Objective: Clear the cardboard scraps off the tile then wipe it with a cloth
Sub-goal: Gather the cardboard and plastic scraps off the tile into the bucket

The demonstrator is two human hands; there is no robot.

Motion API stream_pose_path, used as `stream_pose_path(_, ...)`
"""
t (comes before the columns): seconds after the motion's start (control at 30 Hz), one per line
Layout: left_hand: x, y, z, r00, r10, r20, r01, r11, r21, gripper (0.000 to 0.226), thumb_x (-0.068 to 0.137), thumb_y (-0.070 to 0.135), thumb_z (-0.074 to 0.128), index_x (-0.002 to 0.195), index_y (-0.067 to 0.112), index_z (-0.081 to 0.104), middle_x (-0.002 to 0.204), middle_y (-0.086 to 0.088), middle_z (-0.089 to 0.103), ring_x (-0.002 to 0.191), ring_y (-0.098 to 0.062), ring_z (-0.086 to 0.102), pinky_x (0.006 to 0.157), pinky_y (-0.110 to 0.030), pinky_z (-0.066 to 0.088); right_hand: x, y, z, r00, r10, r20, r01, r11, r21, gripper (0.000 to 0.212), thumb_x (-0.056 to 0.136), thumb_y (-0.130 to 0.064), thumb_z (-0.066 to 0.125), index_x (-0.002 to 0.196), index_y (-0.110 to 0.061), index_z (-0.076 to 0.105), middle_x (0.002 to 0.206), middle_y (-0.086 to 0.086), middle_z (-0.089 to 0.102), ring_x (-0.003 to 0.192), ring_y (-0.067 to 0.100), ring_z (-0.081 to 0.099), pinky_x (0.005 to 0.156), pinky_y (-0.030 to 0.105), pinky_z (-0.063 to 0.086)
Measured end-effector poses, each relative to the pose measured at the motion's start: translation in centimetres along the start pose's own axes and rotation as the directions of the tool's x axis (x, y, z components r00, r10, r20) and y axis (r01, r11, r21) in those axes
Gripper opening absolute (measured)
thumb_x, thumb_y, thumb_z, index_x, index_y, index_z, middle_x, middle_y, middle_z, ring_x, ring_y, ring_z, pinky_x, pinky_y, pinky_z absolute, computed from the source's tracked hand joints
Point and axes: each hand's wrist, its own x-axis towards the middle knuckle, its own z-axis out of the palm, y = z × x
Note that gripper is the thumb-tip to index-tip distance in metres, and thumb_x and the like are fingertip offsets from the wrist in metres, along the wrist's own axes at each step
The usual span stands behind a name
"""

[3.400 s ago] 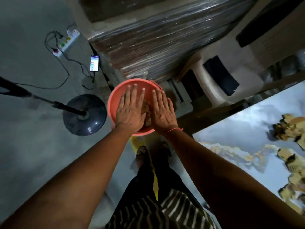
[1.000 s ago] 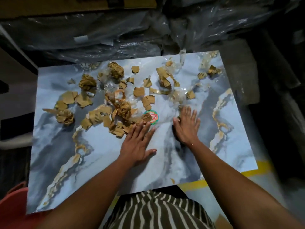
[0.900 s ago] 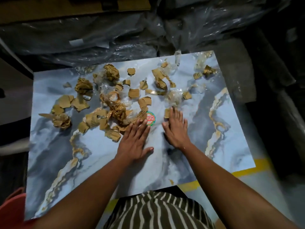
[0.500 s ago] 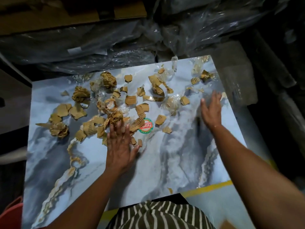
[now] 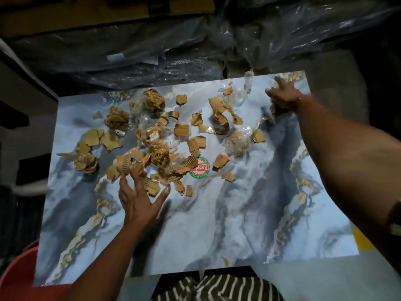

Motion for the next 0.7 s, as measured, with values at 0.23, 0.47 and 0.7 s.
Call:
stream_pose_path(0.23,0.1,4.8,-0.6,0.991,-0.009,0.136,-0.015,0.984,0.176,0.171,0.036,0.088,0.08,0.152,0.039,-0.036,0.16,-0.024,0.011,0.15,-0.044,0.015,0.123,-0.053,0.024,-10.3,-3.2,5.8,0.978,-0.208,-0.006,0.206,0.973,-0.104,0.072,0.094,-0.075,0.039,0.152,-0.032,0.041,0.164,0.012,0.024,0.145,0.042,0.037,0.118,0.062,0.032)
stream_pose_path(0.47,0.2,7.6,-0.3,0.974,0.099,0.203,-0.142,0.968,0.207,0.165,0.056,0.061,0.093,0.151,0.034,-0.039,0.163,-0.02,-0.004,0.15,-0.042,0.012,0.117,-0.052,0.03,-21.2,-3.1,14.4,0.986,-0.164,-0.042,0.153,0.967,-0.204,0.071,0.097,-0.075,0.032,0.159,-0.041,0.023,0.17,0.017,0.007,0.151,0.047,0.019,0.12,0.065,0.022)
stream_pose_path(0.7,-1.2,8.0,-0.2,0.959,0.198,0.204,-0.204,0.979,0.007,0.159,0.059,0.043,0.098,0.156,0.04,-0.029,0.165,-0.011,-0.015,0.155,-0.039,0.004,0.124,-0.049,0.027,-27.1,-4.8,19.1,0.972,-0.215,0.091,0.222,0.973,-0.069,0.069,0.098,-0.075,0.028,0.16,-0.047,0.013,0.171,0.016,0.009,0.153,0.046,0.017,0.121,0.064,0.02)
